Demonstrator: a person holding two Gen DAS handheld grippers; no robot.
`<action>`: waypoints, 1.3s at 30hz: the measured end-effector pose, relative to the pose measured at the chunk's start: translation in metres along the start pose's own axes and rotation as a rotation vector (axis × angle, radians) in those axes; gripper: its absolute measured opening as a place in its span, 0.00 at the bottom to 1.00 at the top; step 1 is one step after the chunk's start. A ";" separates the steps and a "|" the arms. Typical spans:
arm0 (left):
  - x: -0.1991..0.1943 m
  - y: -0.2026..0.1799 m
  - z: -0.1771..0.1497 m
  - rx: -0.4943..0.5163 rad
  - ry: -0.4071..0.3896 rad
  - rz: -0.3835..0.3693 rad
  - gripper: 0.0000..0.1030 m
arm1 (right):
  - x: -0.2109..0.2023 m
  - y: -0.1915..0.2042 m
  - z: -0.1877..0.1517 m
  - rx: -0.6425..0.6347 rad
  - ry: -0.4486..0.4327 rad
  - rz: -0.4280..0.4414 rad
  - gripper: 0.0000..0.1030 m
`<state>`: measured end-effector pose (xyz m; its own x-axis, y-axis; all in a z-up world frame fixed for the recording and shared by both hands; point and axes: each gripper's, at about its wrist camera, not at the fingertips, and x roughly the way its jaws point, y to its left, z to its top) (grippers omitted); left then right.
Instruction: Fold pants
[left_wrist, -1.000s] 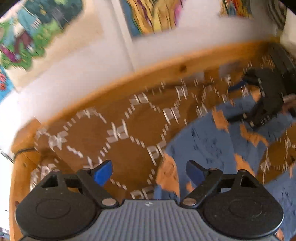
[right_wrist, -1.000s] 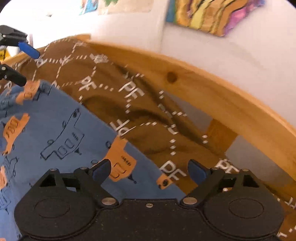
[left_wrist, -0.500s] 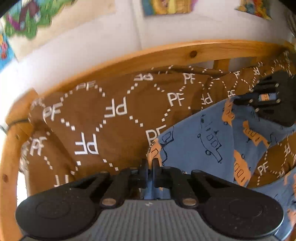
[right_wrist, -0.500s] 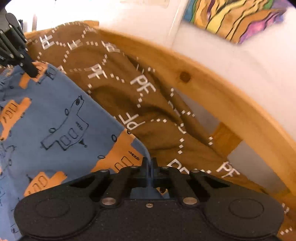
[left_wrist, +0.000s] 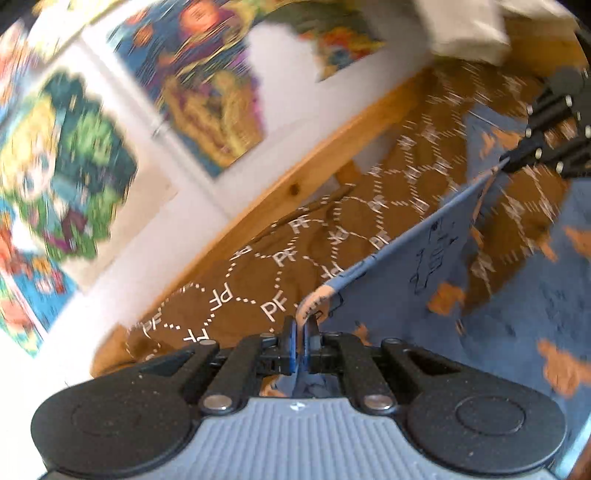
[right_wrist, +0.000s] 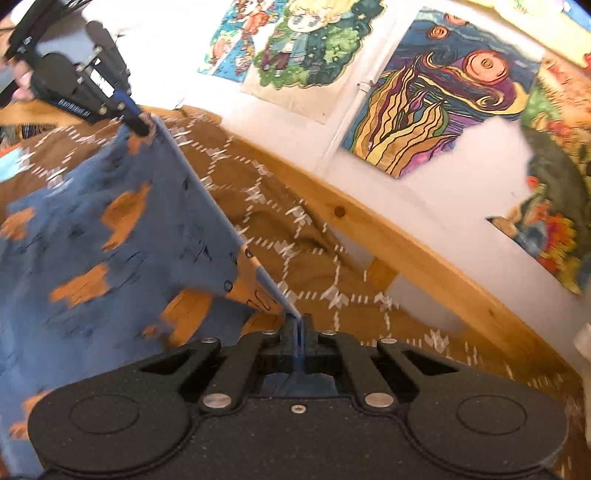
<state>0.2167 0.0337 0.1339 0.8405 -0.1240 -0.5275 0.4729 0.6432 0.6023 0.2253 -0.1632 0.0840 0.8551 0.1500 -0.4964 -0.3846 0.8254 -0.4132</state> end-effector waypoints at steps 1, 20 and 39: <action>-0.006 -0.009 -0.004 0.031 -0.003 0.005 0.04 | -0.010 0.011 -0.007 -0.005 0.006 0.000 0.00; -0.025 -0.130 -0.105 0.199 0.161 -0.026 0.04 | -0.068 0.144 -0.101 -0.087 0.135 0.102 0.00; -0.030 -0.137 -0.123 0.248 0.207 -0.093 0.09 | -0.079 0.161 -0.099 -0.218 0.183 0.153 0.00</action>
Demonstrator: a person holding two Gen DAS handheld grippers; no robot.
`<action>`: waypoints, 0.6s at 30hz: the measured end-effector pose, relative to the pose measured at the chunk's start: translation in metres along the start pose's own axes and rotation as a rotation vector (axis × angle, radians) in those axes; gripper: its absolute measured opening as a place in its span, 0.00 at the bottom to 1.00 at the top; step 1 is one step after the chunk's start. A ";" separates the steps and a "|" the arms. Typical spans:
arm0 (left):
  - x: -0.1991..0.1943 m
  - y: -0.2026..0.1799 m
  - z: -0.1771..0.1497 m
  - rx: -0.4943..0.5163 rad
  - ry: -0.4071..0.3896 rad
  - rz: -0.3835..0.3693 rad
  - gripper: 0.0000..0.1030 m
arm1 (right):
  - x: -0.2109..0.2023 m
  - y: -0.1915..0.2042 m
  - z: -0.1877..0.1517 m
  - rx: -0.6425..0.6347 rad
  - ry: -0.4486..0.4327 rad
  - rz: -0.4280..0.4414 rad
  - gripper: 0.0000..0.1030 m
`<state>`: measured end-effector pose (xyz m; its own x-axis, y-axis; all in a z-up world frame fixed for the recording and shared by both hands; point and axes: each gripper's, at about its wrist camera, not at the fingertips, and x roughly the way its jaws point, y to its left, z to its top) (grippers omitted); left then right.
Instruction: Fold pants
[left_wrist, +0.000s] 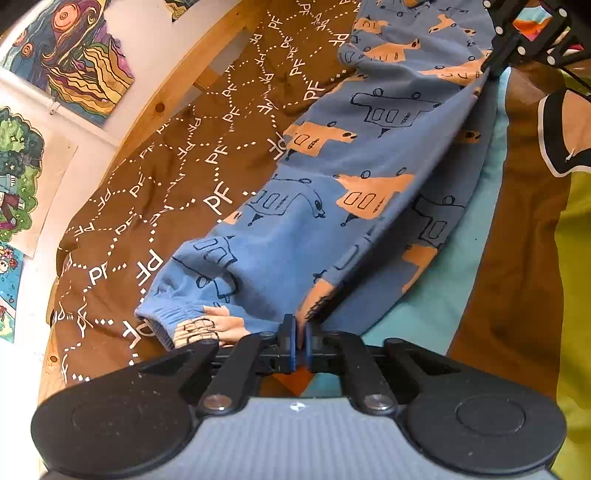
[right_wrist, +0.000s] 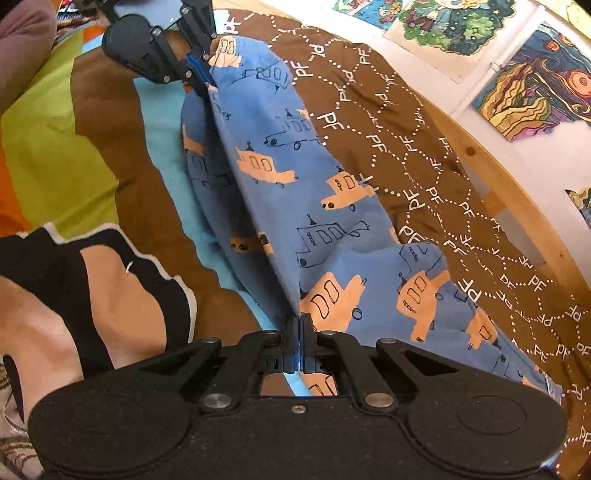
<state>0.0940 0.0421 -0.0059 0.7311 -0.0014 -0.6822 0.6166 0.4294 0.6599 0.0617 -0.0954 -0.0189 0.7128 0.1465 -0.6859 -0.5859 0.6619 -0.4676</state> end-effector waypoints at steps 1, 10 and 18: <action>0.000 0.000 0.000 0.002 0.001 -0.003 0.10 | 0.002 0.001 -0.001 -0.001 0.009 0.002 0.00; -0.037 0.028 0.012 -0.271 -0.062 -0.181 0.72 | -0.014 -0.026 -0.005 0.157 -0.001 0.040 0.41; 0.001 0.051 0.020 -0.623 0.053 -0.165 0.78 | -0.011 -0.073 -0.014 0.478 -0.049 0.017 0.63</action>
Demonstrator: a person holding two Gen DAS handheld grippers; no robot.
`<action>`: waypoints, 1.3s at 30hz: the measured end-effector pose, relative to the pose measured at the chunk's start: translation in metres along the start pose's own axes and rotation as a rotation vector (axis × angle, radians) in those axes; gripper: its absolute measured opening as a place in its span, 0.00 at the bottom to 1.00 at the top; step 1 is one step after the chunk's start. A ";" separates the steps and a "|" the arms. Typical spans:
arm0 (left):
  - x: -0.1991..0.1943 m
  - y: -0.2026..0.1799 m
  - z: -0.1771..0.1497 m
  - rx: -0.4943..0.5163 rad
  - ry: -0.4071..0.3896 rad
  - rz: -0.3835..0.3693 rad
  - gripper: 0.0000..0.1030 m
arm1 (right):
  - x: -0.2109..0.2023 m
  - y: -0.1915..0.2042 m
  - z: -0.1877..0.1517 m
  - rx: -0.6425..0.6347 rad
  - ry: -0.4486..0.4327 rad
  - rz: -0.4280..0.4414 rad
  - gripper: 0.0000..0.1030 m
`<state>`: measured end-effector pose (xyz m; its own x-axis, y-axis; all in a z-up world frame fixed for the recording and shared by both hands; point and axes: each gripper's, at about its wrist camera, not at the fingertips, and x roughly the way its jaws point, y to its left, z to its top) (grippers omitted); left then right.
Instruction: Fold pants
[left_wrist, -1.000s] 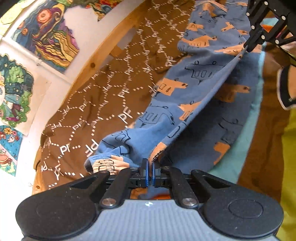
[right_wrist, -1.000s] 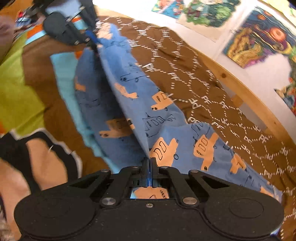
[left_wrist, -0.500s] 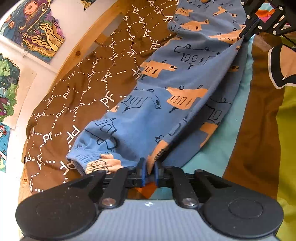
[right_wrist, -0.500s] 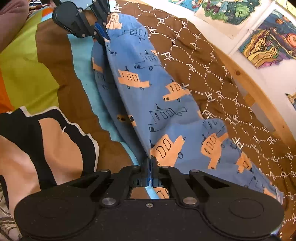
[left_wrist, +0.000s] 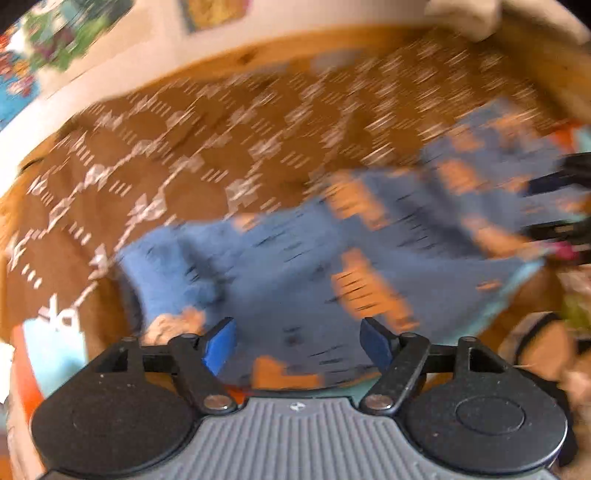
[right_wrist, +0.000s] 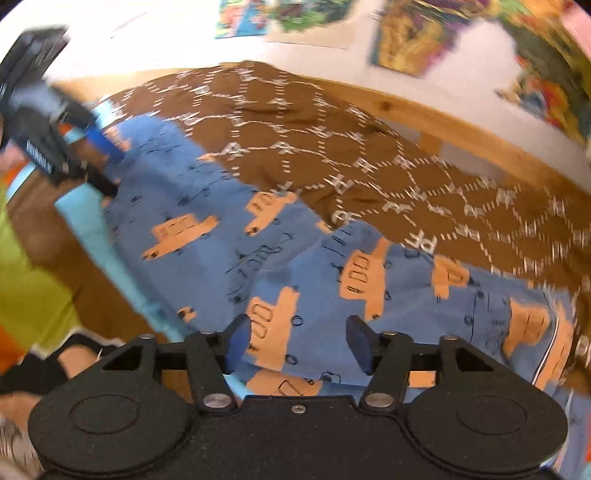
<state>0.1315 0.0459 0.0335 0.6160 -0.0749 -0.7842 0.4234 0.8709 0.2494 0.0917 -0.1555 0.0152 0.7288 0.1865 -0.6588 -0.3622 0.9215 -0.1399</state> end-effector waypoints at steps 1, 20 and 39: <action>0.012 0.000 -0.001 0.013 0.054 0.065 0.78 | 0.008 -0.004 -0.004 0.030 0.020 -0.010 0.68; 0.014 -0.166 0.061 0.143 -0.241 -0.245 1.00 | -0.052 -0.122 -0.064 0.544 0.007 -0.217 0.99; 0.052 -0.255 0.077 0.574 -0.201 -0.291 0.30 | -0.019 -0.212 -0.073 0.976 -0.082 -0.086 0.81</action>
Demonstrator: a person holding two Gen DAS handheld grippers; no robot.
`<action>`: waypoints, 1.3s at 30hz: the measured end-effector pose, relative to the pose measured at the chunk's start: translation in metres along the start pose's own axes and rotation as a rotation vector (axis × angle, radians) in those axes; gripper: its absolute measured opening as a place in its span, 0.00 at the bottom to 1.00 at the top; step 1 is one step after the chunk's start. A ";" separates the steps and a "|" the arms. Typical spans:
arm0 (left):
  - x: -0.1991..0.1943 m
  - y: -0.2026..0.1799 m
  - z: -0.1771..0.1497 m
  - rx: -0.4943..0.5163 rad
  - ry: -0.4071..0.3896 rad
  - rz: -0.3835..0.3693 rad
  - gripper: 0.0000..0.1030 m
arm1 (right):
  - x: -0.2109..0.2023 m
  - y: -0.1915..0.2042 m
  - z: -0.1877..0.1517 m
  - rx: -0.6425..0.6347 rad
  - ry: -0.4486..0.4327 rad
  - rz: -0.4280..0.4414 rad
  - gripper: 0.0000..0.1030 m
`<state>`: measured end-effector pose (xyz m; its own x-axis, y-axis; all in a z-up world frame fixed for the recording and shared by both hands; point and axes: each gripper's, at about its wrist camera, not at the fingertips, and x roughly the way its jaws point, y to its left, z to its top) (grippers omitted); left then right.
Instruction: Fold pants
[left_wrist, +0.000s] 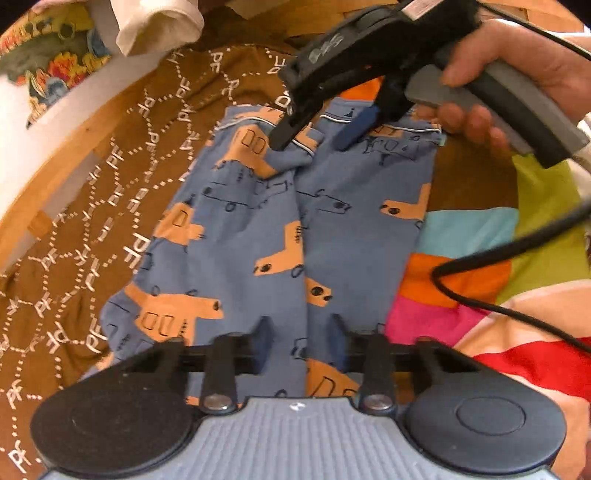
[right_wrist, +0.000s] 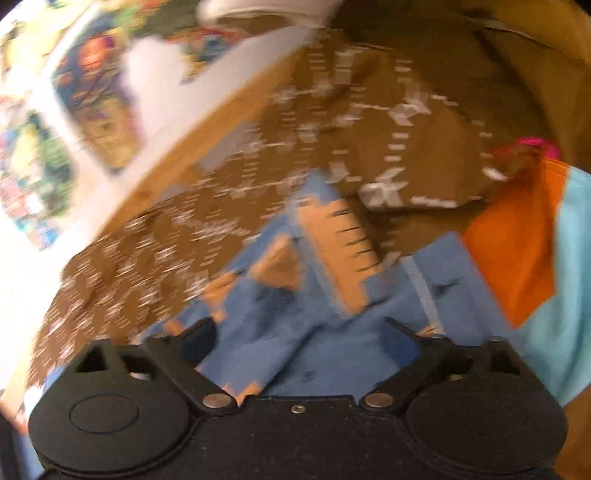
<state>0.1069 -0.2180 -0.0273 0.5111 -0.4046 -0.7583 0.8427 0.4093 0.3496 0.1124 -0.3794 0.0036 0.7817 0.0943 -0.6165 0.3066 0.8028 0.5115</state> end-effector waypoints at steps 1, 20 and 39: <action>0.001 0.002 0.000 -0.008 0.004 -0.004 0.25 | 0.002 -0.001 0.002 0.021 -0.004 -0.034 0.70; -0.011 0.024 0.000 -0.144 0.020 0.005 0.02 | 0.007 -0.016 0.005 0.120 -0.123 -0.132 0.00; -0.029 0.024 -0.016 -0.160 -0.033 -0.151 0.02 | -0.108 -0.009 -0.037 0.006 -0.180 -0.291 0.00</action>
<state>0.1091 -0.1831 -0.0056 0.3883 -0.4965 -0.7764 0.8741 0.4654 0.1395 0.0049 -0.3755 0.0435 0.7442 -0.2438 -0.6218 0.5333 0.7775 0.3334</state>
